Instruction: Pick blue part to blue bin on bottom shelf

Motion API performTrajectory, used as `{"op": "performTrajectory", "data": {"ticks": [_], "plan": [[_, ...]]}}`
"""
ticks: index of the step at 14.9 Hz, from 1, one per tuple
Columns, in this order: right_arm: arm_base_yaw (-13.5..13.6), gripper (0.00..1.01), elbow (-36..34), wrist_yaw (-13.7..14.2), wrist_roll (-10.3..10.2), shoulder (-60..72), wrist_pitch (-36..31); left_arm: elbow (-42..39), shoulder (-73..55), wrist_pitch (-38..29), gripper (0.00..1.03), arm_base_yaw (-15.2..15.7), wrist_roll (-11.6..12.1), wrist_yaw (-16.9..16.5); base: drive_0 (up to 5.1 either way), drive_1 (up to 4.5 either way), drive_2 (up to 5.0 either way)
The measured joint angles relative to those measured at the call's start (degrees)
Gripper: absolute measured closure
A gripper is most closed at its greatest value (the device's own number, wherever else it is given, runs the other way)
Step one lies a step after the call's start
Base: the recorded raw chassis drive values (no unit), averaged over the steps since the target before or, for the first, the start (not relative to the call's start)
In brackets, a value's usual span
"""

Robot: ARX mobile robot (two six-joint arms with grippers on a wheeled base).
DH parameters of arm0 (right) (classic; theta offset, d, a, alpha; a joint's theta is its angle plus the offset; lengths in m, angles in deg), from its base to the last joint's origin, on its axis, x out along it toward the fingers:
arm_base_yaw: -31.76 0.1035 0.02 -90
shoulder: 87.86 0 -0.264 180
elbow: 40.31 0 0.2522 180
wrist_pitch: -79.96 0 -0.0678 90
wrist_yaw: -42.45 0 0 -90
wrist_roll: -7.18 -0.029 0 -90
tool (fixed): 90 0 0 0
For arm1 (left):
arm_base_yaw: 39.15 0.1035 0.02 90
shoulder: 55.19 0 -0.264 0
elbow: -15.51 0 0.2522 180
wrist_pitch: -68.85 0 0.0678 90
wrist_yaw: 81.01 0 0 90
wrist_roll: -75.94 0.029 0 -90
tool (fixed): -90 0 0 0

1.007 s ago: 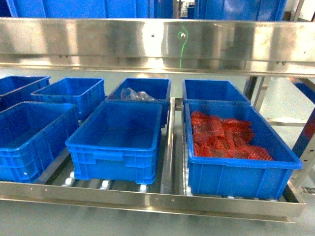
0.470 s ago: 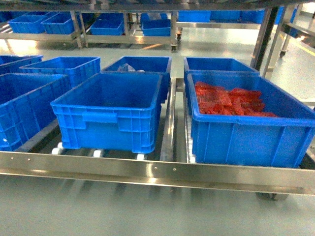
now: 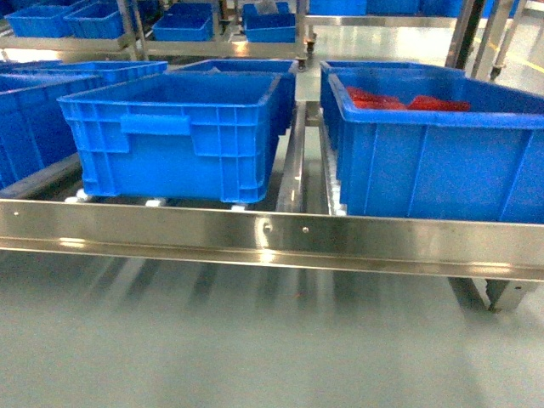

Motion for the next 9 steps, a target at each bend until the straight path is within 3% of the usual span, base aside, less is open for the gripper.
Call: {"op": "performTrajectory", "data": {"ticks": [8,9], "plan": [[0.00,0.03,0.00,0.00,0.02,0.00,-0.31,-0.15,0.13,-0.11,0.60,0.00,0.00,-0.15,0.0,0.00,0.0],[0.00,0.03,0.00,0.00,0.02,0.00,0.02,-0.15,0.11,0.13,0.60,0.00,0.00,-0.13,0.0,4.07,-4.0]]}}
